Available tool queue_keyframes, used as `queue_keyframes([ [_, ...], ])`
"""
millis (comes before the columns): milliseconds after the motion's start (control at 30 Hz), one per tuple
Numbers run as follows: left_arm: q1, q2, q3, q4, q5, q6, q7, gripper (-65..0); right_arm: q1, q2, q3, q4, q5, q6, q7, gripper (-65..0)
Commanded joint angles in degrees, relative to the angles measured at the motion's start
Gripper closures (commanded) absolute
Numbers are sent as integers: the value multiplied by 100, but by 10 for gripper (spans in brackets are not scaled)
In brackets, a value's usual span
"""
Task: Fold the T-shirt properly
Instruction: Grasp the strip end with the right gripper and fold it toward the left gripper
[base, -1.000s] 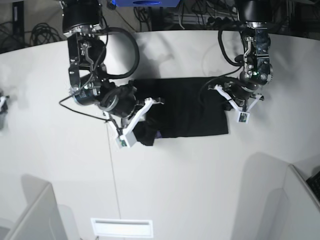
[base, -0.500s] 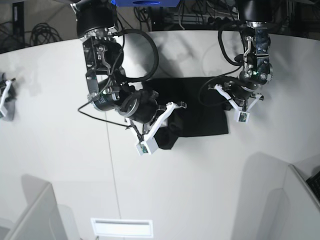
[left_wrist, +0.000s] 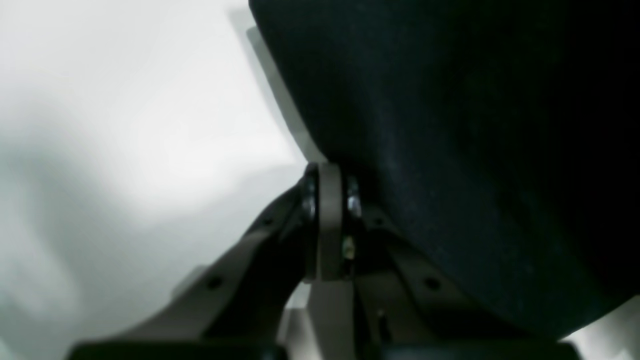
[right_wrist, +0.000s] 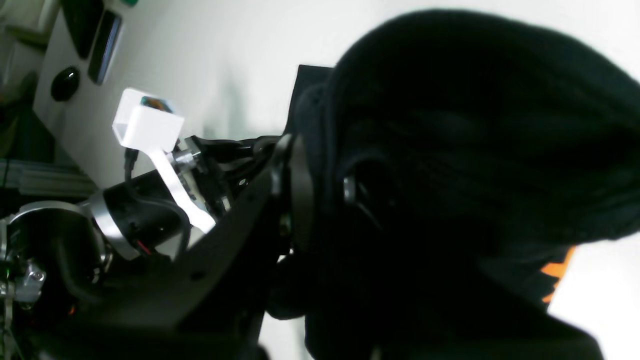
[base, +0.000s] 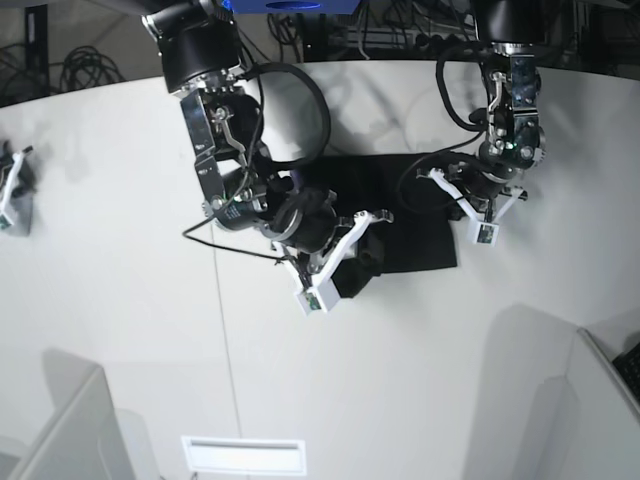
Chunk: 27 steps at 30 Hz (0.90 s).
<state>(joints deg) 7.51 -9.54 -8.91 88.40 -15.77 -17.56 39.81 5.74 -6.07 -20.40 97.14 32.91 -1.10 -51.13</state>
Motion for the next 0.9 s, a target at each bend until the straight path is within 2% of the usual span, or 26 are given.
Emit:
queue_keyframes([
  [0, -26, -9, 16, 61, -63, -42, 32, 0, 134, -75, -30, 13, 107, 44, 107, 0],
  [200, -26, -9, -19, 52, -63, -42, 32, 0, 55, -84, -355, -13, 134, 44, 116, 0],
  [300, -26, -9, -10, 52, -71, -42, 32, 0, 55, -84, -478, -48, 107, 36, 379, 0],
  [467, -26, -9, -10, 52, -71, -42, 32, 0, 239, -84, -637, -426, 134, -404, 626, 0],
  [667, -26, -9, -28, 79, -80, -42, 32, 0, 248, -84, -918, -470, 134, -457, 713, 0],
  [867, 45, -26, -37, 79, -80, -42, 32, 0, 248, -92, -918, -479, 134, -457, 845, 0],
])
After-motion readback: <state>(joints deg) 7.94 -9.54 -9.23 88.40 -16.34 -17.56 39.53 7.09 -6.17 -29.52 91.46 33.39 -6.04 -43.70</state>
